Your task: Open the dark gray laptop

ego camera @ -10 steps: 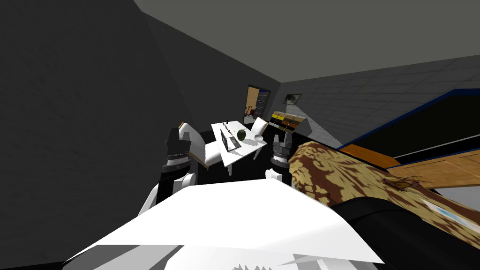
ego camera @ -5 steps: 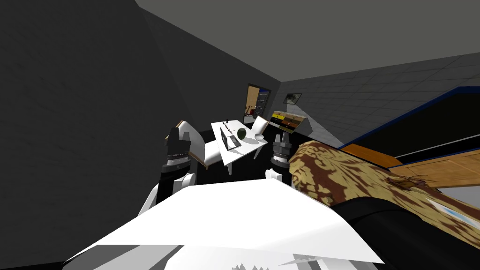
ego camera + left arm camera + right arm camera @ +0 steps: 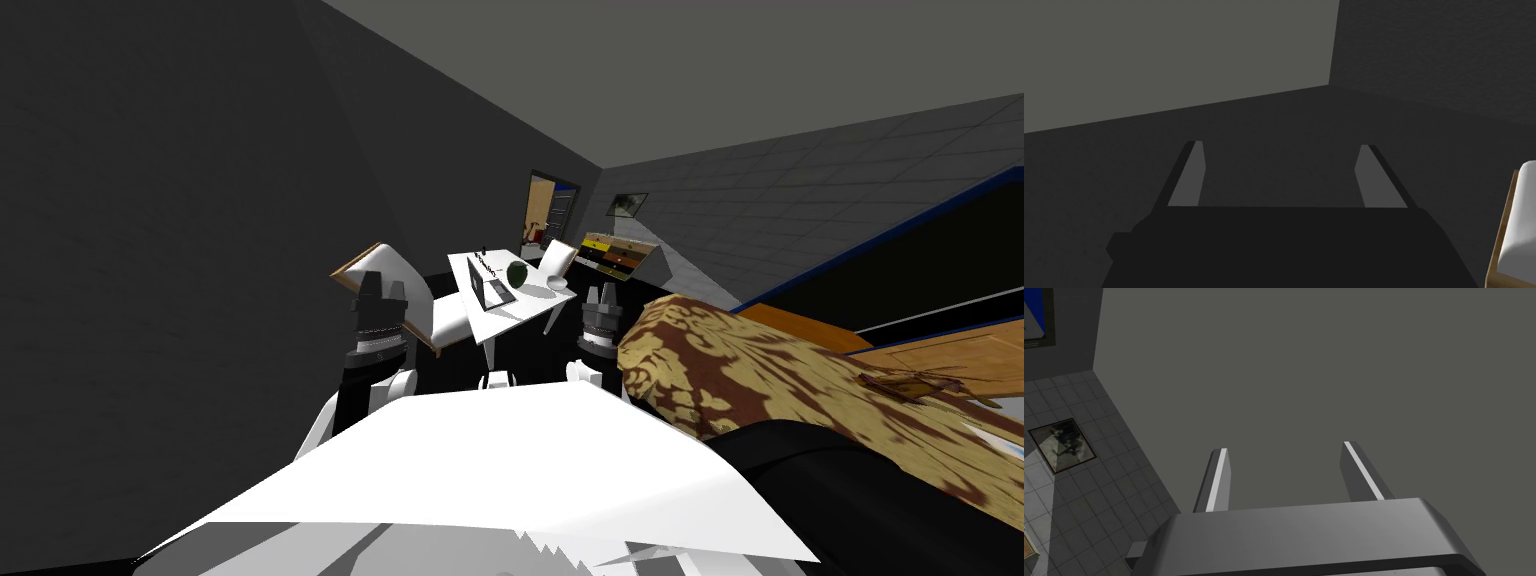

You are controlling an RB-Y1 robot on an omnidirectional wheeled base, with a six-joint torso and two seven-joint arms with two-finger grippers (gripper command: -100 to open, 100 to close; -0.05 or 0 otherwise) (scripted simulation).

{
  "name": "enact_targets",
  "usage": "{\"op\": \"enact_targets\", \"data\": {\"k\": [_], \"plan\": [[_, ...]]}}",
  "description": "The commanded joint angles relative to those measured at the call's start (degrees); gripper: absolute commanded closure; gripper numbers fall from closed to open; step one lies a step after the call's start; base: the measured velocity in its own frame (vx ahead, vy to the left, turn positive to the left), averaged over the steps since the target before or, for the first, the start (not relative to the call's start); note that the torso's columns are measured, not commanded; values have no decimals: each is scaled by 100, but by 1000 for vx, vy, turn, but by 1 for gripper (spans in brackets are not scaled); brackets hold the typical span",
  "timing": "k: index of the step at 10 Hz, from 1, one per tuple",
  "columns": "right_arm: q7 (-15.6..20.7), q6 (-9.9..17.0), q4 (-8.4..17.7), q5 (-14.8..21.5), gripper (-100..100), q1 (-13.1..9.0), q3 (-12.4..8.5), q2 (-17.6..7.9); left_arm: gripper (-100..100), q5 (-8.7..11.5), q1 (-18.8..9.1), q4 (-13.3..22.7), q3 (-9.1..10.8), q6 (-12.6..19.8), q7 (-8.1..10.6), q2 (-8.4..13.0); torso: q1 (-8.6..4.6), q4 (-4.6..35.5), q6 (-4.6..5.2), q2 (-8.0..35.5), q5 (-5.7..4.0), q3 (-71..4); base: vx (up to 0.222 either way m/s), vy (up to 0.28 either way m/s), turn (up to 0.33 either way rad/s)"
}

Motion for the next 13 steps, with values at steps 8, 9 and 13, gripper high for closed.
{"op": "enact_targets", "data": {"k": [8,9,13], "plan": [[0,1,3,0,0,0,0,0,-100,-369,-200,68,99,984,227,1103,-2,269,0,268,-1,-537,-20,8,8],[0,1,3,0,0,0,0,0,-100,-435,-237,81,118,1166,266,1208,-3,268,0,264,-1,-539,-14,-2,4],[0,1,3,0,0,0,0,0,-100,-635,-353,122,178,1727,385,1485,1,269,0,268,0,-537,-19,-1,4]]}}
